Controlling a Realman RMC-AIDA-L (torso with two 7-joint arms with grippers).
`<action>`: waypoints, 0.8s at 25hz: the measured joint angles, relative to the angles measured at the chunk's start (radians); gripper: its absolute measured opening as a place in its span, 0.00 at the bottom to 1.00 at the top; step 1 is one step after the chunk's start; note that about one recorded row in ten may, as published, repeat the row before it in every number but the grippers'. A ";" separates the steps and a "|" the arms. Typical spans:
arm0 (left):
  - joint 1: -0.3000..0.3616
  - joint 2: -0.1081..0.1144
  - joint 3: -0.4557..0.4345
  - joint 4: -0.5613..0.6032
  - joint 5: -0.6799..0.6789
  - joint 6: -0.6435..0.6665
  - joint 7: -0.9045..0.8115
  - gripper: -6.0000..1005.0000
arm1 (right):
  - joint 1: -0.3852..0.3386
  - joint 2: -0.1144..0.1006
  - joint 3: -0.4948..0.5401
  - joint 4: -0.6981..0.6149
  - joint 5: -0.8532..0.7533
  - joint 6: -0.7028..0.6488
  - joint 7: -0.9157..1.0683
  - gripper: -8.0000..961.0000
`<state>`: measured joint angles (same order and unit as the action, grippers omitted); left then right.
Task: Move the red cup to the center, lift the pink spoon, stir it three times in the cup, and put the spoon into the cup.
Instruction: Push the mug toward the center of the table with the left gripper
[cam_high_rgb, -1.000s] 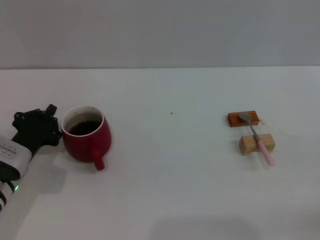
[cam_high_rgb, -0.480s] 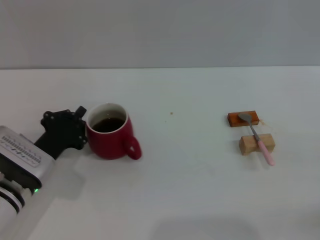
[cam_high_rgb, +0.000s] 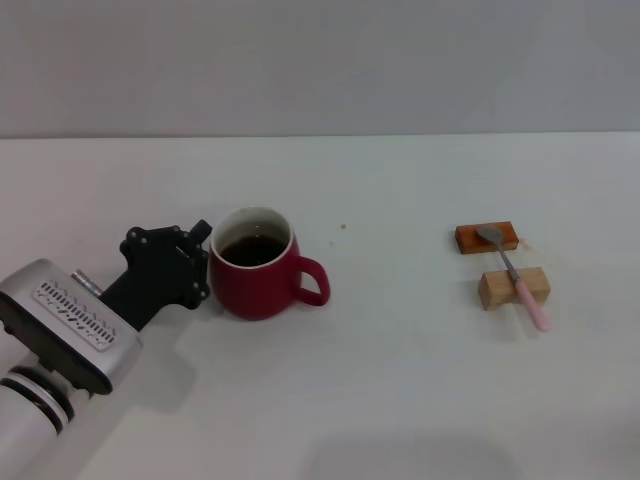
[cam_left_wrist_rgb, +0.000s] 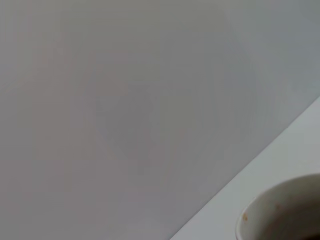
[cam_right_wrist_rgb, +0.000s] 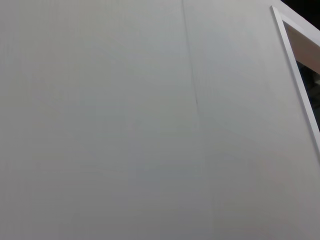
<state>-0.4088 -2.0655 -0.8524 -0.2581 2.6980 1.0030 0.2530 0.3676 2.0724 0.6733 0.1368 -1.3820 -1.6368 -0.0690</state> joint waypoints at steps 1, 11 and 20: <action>0.000 0.000 0.006 -0.003 0.000 0.000 0.004 0.00 | 0.000 0.000 0.000 0.000 0.000 0.000 0.000 0.76; 0.025 -0.003 0.056 -0.068 0.000 0.001 0.048 0.00 | -0.001 0.001 0.000 0.003 0.000 -0.003 0.000 0.76; 0.036 -0.007 0.136 -0.124 -0.001 -0.009 0.048 0.00 | 0.004 0.002 0.000 0.006 0.000 -0.001 0.000 0.76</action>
<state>-0.3731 -2.0724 -0.7160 -0.3821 2.6970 0.9937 0.3006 0.3715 2.0740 0.6732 0.1428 -1.3820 -1.6381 -0.0690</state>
